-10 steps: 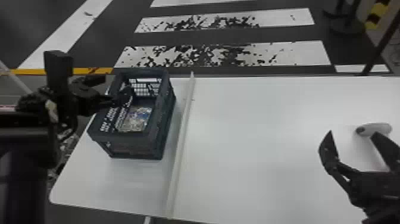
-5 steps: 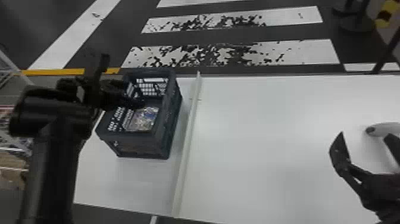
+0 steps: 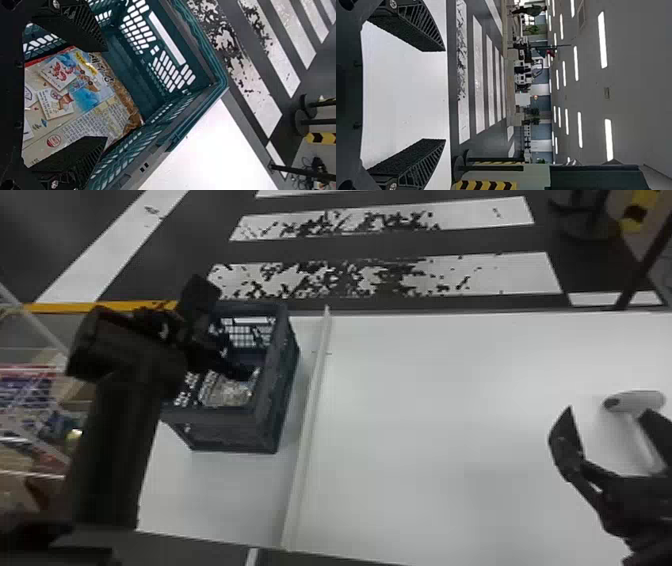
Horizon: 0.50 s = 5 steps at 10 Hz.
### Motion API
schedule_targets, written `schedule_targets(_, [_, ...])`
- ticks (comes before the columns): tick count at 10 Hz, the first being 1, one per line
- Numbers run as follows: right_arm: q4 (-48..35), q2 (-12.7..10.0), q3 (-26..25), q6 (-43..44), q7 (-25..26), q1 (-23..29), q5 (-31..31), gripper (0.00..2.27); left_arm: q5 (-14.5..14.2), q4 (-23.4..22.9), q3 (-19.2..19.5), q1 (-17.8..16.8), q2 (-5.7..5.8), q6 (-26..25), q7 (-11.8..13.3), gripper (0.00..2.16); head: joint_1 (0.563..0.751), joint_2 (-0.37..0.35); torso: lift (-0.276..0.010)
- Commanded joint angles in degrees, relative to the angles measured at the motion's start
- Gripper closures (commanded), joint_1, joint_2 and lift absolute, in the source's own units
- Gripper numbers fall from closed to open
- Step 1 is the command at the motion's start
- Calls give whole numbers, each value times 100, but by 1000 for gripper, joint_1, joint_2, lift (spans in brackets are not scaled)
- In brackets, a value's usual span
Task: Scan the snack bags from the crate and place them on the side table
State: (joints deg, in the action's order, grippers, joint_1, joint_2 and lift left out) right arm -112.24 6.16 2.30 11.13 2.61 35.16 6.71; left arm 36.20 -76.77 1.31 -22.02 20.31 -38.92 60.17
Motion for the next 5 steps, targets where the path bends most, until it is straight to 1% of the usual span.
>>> schedule_targets(1, [1,0,-2,-1,-15,0,41,63,186,505,-324,-241,-45,64,-5,90,695,172,-94])
schedule_targets(2, [9,0,-2,-1,-32,0,67,63,248,857,-562,-443,-45,64,12,90,695,166,-94])
schedule_targets(3, [9,0,-19,-1,-32,0,76,63,415,1085,-764,-549,-53,64,92,90,695,160,-94])
schedule_targets(4, [18,0,-28,-1,-32,0,85,63,538,1243,-913,-602,-62,82,109,87,695,155,-94])
schedule_targets(5, [18,8,-19,-1,-50,0,103,63,678,1445,-992,-663,-89,240,136,80,695,154,-94])
